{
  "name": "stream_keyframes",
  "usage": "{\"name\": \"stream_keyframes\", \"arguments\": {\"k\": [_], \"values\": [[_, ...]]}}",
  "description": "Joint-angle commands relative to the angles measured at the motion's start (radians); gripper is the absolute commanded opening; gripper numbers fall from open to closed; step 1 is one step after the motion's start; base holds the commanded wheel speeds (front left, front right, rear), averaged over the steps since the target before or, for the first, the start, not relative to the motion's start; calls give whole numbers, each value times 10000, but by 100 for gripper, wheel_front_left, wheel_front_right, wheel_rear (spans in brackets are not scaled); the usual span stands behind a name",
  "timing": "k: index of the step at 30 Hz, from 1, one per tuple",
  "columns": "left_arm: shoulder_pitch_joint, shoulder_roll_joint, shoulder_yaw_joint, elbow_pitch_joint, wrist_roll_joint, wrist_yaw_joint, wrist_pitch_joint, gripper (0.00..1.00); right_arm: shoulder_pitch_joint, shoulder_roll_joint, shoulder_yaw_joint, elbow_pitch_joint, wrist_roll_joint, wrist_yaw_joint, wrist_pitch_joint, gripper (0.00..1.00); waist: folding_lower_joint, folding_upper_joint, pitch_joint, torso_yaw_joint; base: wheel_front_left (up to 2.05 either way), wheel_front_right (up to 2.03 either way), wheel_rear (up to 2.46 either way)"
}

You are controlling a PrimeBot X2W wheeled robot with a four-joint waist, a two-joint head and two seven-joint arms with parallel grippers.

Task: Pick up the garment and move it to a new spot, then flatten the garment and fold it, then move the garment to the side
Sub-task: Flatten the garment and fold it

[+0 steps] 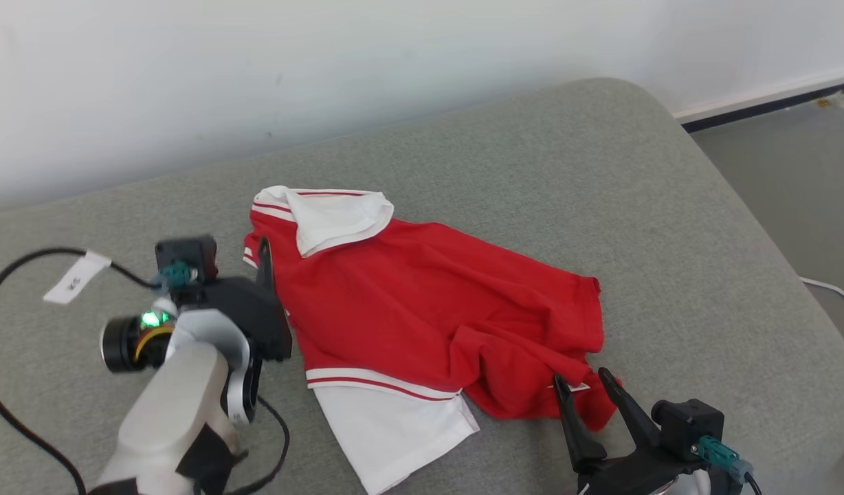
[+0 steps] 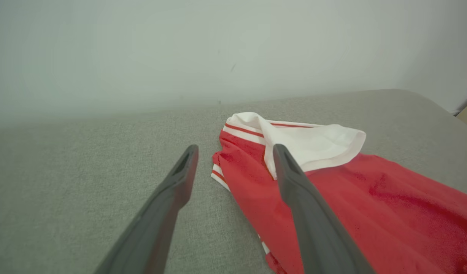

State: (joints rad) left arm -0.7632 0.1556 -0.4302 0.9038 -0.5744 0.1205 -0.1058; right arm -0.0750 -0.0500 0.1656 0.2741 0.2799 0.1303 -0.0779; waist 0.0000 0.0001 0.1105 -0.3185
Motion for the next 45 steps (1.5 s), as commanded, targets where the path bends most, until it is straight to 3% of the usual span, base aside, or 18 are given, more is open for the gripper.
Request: {"name": "stream_keyframes", "arguments": {"k": [1, 11, 25, 26, 27, 28, 29, 34, 45], "values": [[319, -66, 59, 65, -215, -130, -42, 100, 171, -7, -8, -14, -96, 10, 29, 100, 0, -1, -143, 233, 0, 0, 0], [2489, -567, -510, -1264, -778, -1010, 797, 100, 424, -5, -161, -196, -205, 10, 256, 100, 0, -1, -568, 1009, 0, 0, 0], [3938, -828, -1332, -2781, -1013, -527, 2214, 100, 330, -5, 22, -336, -68, 10, 346, 100, 0, -1, -450, 766, 0, 0, 0], [3916, -834, -1340, -2802, -1022, -510, 2244, 88, 321, -7, 0, -328, -54, 10, 328, 100, 0, -1, -425, 721, 0, 0, 0], [3874, -837, -1348, -2806, -1023, -501, 2279, 65, 314, -7, -6, -323, -50, 10, 319, 100, 0, -1, -398, 683, 0, 0, 0], [3811, -834, -1355, -2796, -998, -468, 2264, 8, 310, -5, -17, -312, -45, 10, 308, 100, 0, -1, -376, 656, 0, 0, 0], [3746, -811, -1330, -2775, -978, -437, 2216, 0, 302, -5, -11, -305, -40, 10, 296, 100, 0, -1, -347, 622, 0, 0, 0], [3589, -591, -598, -2915, -1298, -12, 1547, 0, 307, -7, -148, -286, -24, 10, 229, 100, 0, -1, -248, 628, 0, 0, 0], [4587, 1046, 999, -4714, -1632, 1259, 1052, 0, 445, -7, -852, -335, -275, 10, 213, 100, 0, -1, -216, 1640, 0, 0, 0]]}}
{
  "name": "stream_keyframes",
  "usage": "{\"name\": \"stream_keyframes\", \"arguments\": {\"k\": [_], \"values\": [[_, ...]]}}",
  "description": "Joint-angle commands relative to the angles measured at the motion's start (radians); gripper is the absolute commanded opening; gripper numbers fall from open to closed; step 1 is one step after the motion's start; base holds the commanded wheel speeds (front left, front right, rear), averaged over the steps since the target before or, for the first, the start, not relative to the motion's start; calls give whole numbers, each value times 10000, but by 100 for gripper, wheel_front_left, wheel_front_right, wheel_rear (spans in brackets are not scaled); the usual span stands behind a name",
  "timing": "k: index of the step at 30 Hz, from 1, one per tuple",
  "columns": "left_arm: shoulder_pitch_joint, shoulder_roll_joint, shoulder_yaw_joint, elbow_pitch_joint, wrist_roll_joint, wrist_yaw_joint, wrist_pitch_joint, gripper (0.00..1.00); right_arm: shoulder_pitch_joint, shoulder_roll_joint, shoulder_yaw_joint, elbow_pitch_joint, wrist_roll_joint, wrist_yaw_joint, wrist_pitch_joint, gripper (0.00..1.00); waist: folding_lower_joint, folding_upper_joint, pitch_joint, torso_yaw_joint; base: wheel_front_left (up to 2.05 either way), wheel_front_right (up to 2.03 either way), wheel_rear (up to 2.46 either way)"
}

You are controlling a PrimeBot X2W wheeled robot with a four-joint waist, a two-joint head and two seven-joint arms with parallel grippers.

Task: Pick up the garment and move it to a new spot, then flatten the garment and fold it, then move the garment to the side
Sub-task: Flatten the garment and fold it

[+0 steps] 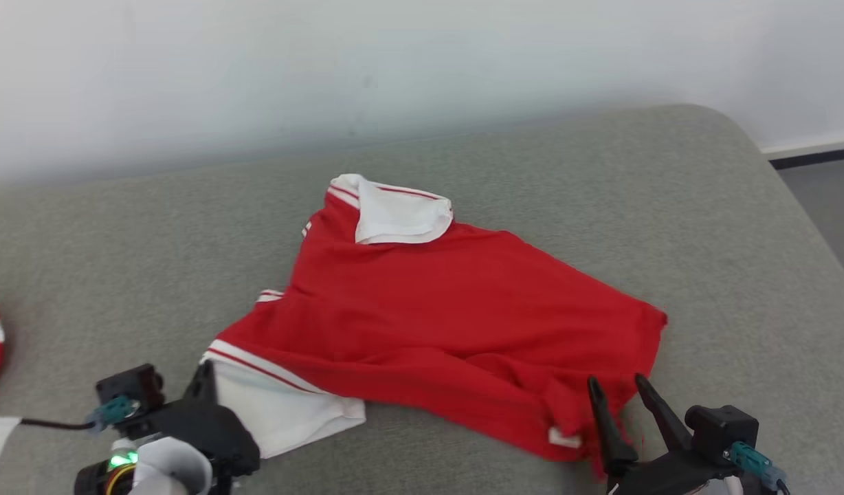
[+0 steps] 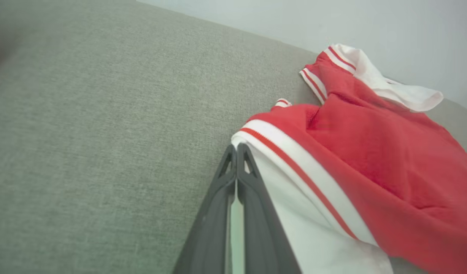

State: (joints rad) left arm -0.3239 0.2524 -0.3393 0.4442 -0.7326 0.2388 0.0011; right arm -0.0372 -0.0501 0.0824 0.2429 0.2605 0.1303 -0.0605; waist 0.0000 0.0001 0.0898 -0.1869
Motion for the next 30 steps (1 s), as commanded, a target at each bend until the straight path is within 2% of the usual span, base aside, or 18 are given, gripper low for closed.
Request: {"name": "stream_keyframes", "arguments": {"k": [1, 7, 8, 9, 14, 18, 23, 30], "values": [[306, 179, 156, -313, -63, 191, 9, 0, 55, -2, -99, -45, -111, 10, 43, 100, 0, -1, -13, 436, 0, 0, 0], [931, 481, 301, -1162, 79, 750, 65, 0, -60, -5, -384, -212, -363, 10, 255, 100, 0, -1, -36, 890, 0, 0, 0], [983, 495, 238, -1277, 169, 787, 0, 47, -70, -3, -464, -234, -401, 10, 324, 100, 0, -1, -28, 956, 0, 0, 0], [1053, 482, 195, -1326, 192, 842, 6, 100, -74, -3, -511, -237, -465, 10, 410, 100, 0, -1, -24, 1003, 0, 0, 0], [1402, 669, 96, -1685, 617, 1106, -507, 100, -48, -4, -1228, -289, -814, 10, 1233, 100, 0, -1, 5, 1139, 0, 0, 0], [1676, 803, -2, -1979, 942, 1137, -949, 100, 71, -2, -1726, -353, -1011, 10, 2003, 100, 0, -1, 40, 1210, 0, 0, 0], [2023, 816, -223, -2772, 1364, 949, -1903, 100, 74, -1, -2395, -300, -1123, 10, 3324, 100, 0, -1, 237, 1421, 0, 0, 0], [1857, 810, -583, -3542, 2129, 443, -2562, 100, -559, -1, -2685, 149, -841, 10, 3931, 100, 0, -1, 675, 1801, 0, 0, 0]]}}
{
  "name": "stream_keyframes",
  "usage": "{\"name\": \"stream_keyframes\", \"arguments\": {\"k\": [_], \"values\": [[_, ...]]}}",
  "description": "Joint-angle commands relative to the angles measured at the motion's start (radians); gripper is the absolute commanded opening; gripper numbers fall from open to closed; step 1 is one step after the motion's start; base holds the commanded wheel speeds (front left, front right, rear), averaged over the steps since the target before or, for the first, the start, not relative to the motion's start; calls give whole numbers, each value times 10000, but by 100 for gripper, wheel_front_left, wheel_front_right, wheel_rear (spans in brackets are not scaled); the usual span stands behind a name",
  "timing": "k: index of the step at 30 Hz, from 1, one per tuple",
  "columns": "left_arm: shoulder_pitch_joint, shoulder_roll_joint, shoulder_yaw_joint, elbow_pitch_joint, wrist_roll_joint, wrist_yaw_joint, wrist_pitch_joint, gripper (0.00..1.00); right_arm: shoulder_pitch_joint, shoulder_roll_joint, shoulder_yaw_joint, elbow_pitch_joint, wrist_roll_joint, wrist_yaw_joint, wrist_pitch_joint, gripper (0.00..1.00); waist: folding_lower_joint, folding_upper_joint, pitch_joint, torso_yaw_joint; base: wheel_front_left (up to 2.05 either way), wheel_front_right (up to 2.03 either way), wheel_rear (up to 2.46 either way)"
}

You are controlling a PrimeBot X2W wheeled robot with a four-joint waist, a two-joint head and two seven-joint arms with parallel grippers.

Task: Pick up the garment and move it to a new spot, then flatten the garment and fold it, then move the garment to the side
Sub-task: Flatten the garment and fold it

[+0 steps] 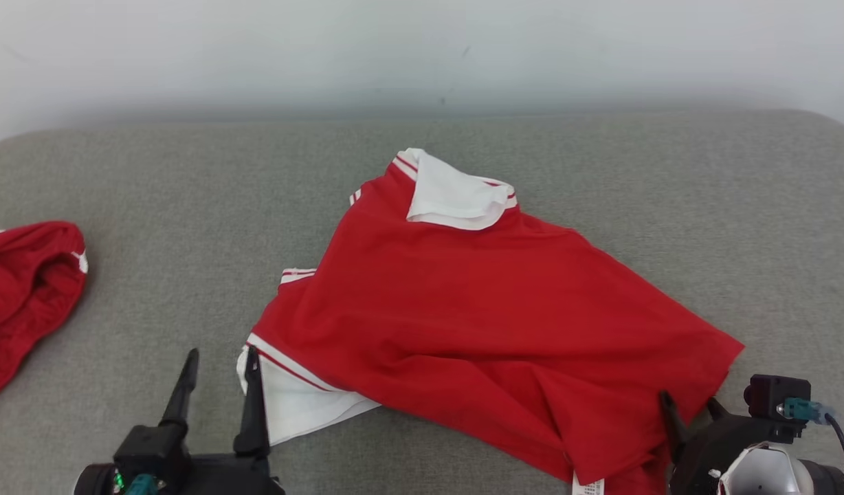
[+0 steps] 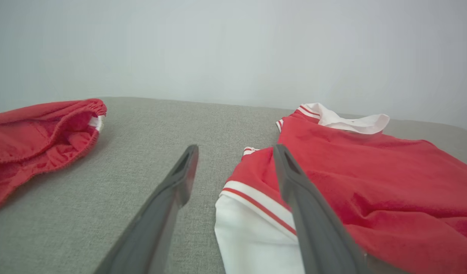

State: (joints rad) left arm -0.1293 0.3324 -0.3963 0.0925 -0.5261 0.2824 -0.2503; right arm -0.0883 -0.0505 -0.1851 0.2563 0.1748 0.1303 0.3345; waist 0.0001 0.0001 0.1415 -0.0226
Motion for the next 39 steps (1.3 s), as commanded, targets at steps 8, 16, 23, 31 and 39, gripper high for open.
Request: {"name": "stream_keyframes", "arguments": {"k": [8, 16, 23, 31, 39], "values": [[-173, -100, -256, -156, 432, -595, -145, 100, -571, 20, -473, 1125, -116, 10, 492, 55, -1, -1, 347, 564, 0, 0, 0], [-77, -79, -92, -71, 363, -954, -156, 100, -1565, 6, -795, 882, -955, 10, 254, 0, -1, -1, 384, 700, 0, 0, 0], [-57, -77, -73, -26, 62, -1146, 45, 100, -3287, -1036, -787, 530, -1357, 10, 873, 0, -1, -1, 575, 888, 0, 0, 0], [-410, -254, -718, 238, -31, -1670, 649, 100, -5026, -2013, -1068, 1329, -1467, 11, 948, 0, -1, -1, 763, 1468, 0, 0, 0], [-641, -714, -1508, 665, -313, -2302, 1231, 100, -5727, -1988, -1013, 2890, -1416, 11, 871, 100, -1, -1, 860, 1977, 0, 0, 0]]}}
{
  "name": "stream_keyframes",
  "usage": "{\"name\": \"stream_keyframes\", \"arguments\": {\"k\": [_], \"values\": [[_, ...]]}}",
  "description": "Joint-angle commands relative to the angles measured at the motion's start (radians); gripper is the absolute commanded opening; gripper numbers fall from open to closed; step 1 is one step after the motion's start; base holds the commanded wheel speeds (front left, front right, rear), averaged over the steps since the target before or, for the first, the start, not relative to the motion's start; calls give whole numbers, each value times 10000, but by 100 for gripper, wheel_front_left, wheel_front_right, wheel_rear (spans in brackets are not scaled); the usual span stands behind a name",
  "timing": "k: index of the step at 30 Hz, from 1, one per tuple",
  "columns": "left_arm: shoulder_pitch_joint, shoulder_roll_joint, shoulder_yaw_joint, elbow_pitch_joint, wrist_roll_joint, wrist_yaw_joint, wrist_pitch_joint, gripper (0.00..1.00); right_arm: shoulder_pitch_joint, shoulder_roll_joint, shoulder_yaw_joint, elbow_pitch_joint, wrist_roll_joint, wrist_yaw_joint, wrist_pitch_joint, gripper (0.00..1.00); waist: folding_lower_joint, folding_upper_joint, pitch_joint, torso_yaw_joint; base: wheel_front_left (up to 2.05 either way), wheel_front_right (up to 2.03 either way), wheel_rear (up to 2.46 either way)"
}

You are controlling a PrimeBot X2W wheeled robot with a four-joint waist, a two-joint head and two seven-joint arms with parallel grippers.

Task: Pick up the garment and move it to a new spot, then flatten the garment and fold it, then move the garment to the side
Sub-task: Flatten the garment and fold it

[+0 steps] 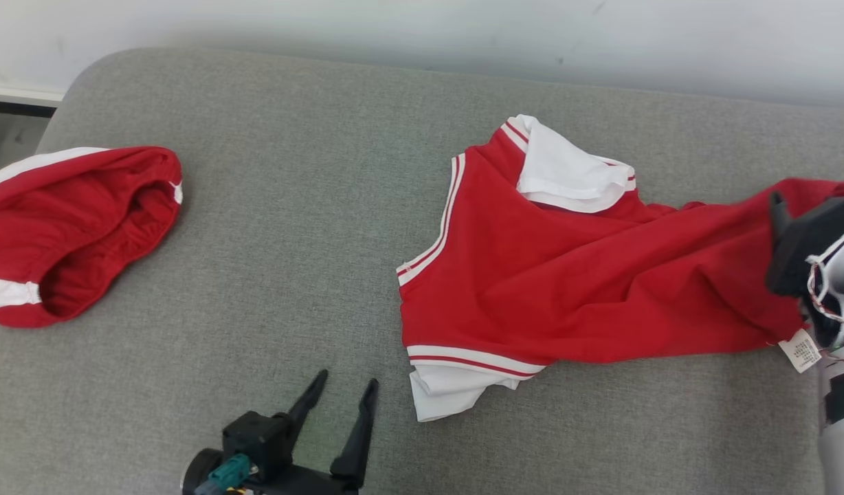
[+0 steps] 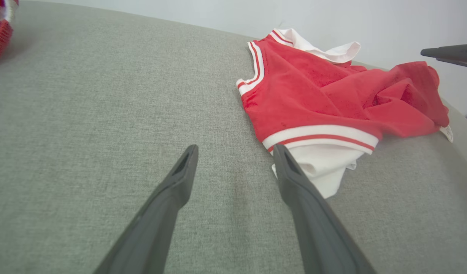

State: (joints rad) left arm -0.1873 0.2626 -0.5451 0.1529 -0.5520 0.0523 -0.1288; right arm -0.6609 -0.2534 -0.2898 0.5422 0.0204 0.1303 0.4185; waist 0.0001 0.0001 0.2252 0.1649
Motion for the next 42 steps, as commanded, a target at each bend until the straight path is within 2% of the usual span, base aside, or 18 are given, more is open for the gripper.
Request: {"name": "stream_keyframes", "arguments": {"k": [1, 9, 19, 22, 24, 25, 26, 27, 31, 36, 39, 42], "values": [[-75, -81, -92, 144, -122, -83, 101, 100, 100, 93, 76, 119, 202, 11, 152, 100, -1, -1, -2, 97, 0, 0, 0], [-85, -531, -335, 837, -742, -330, 716, 100, 1362, 398, 562, -920, 897, 11, 198, 100, -1, -1, -317, -470, 0, 0, 0], [-582, -724, -531, 2015, -468, 261, 1271, 100, 3654, 1425, 709, -3119, 1590, 11, -93, 100, -1, -1, -564, -1345, 0, 0, 0], [-714, -828, -636, 2388, -396, 342, 1463, 100, 4131, 1686, 681, -3521, 1723, 11, -124, 100, -1, -1, -623, -1482, 0, 0, 0], [-808, -903, -800, 2570, -344, 246, 1566, 100, 4343, 1784, 661, -3711, 1824, 11, -133, 100, -1, -1, -659, -1547, 0, 0, 0], [-837, -937, -886, 2632, -333, 173, 1559, 65, 4437, 1837, 668, -3798, 1846, 11, -141, 100, -1, -1, -687, -1580, 0, 0, 0], [-864, -979, -948, 2671, -336, 73, 1537, 22, 4531, 1870, 652, -3879, 1858, 11, -148, 100, -1, -1, -700, -1596, 0, 0, 0], [-891, -999, -992, 2690, -365, -13, 1512, 0, 4606, 1902, 644, -3945, 1883, 11, -157, 100, -1, -1, -713, -1611, 0, 0, 0], [-859, -951, -592, 2180, -664, -2, 1026, 0, 4795, 1994, 609, -4139, 1963, 11, -193, 100, -1, -1, -781, -1616, 0, 0, 0], [-735, -693, 209, 679, -996, 102, 274, 0, 4959, 2001, 456, -4307, 1967, 11, -241, 100, -1, -1, -904, -1470, 0, 0, 0], [-649, -362, 581, -724, -940, 310, 65, 0, 5074, 2023, 352, -4409, 1917, 11, -219, 100, -1, -1, -1039, -1346, 0, 0, 0], [-374, 56, 719, -1953, -826, 671, 486, 0, 5233, 2030, 327, -4478, 1973, 11, -176, 100, -1, -1, -1143, -1234, 0, 0, 0]]}}
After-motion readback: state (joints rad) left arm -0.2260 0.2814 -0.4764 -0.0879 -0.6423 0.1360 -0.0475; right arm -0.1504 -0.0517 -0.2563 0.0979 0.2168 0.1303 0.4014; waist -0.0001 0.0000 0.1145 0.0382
